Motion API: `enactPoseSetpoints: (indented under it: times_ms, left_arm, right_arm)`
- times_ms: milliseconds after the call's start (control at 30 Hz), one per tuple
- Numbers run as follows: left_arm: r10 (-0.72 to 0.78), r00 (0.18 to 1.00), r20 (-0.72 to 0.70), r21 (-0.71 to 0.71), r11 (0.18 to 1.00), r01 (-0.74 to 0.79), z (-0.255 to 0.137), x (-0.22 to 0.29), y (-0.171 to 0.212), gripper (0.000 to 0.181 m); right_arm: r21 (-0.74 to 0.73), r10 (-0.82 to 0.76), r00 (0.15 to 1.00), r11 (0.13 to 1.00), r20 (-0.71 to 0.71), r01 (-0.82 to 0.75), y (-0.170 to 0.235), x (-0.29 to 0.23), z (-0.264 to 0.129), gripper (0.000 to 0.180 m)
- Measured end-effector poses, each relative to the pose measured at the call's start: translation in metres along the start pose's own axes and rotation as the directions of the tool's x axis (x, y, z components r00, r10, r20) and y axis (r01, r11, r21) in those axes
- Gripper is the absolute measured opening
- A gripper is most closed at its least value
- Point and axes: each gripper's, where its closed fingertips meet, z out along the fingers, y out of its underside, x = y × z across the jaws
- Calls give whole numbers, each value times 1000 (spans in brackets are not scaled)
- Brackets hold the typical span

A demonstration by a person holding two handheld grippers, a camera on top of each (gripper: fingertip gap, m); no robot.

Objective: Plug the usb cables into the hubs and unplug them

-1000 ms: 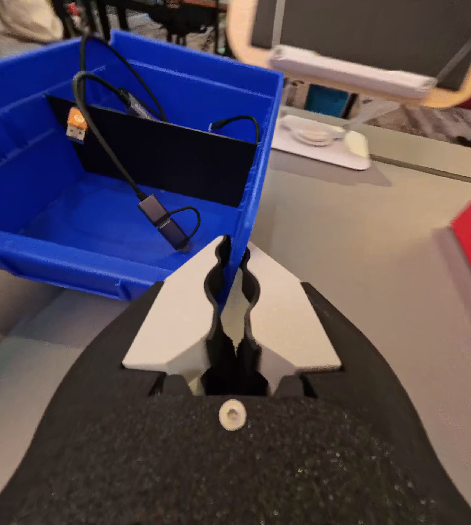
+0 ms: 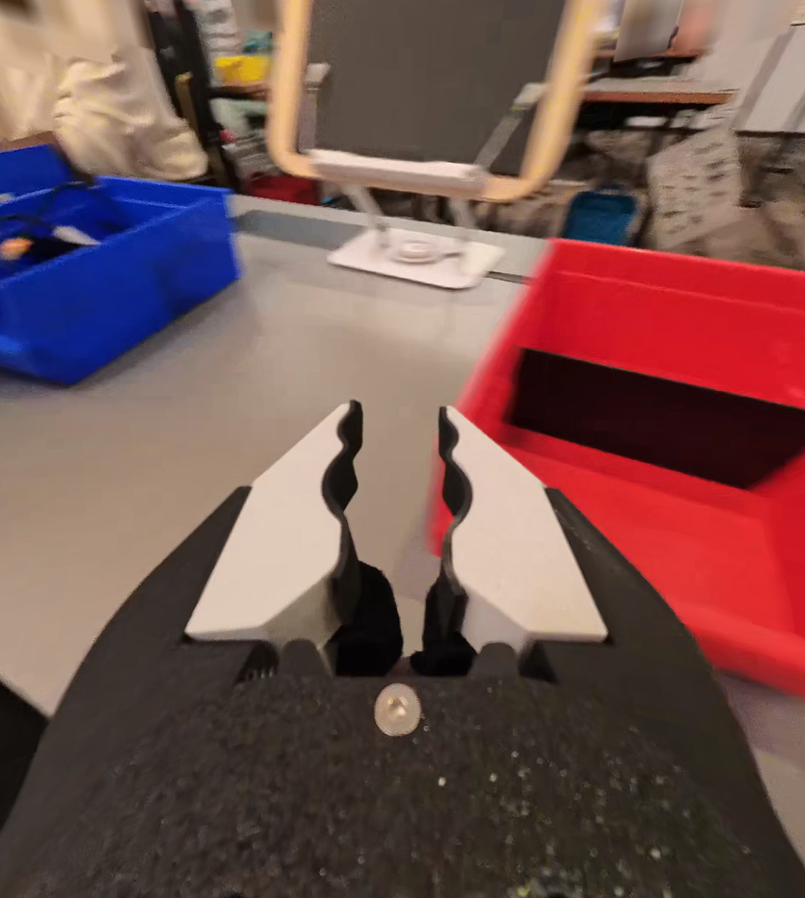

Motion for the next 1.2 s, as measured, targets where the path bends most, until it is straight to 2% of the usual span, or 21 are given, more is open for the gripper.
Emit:
enactPoseSetpoints:
  times_ms: [133,233,400,667,800,1000,1100,1200]
  left_arm:
    - [39,998,-56,-80,996,-43,7,33,20,26]
    - [118,992,-54,-114,986,-123,11,39,29,25]
    - [175,984,-23,-156,972,-177,13,33,36,25]
    - [185,980,-69,-231,953,-197,13,37,54,26]
    - [200,974,-109,-249,943,-221,13,44,59,28]
    - [221,963,-155,-318,912,-261,16,50,72,33]
    - [197,958,-210,-369,891,-264,18,53,62,35]
    - [206,955,-214,-457,843,-284,35,35,28,34]
  right_arm:
    - [-8,74,963,997,-261,-79,38,116,-40,34]
    - [-31,91,933,994,-348,-109,53,151,-46,39]
    - [-56,152,940,983,-306,-177,67,137,-32,39]
    - [-57,95,933,991,-347,-122,59,135,-31,45]
    - [-56,100,940,991,-327,-125,57,122,-25,49]
    - [-92,8,963,995,-269,-34,51,87,-20,48]
    - [-56,17,983,998,-183,-28,42,62,-16,45]
    - [-41,39,996,998,-85,-42,40,37,-7,45]
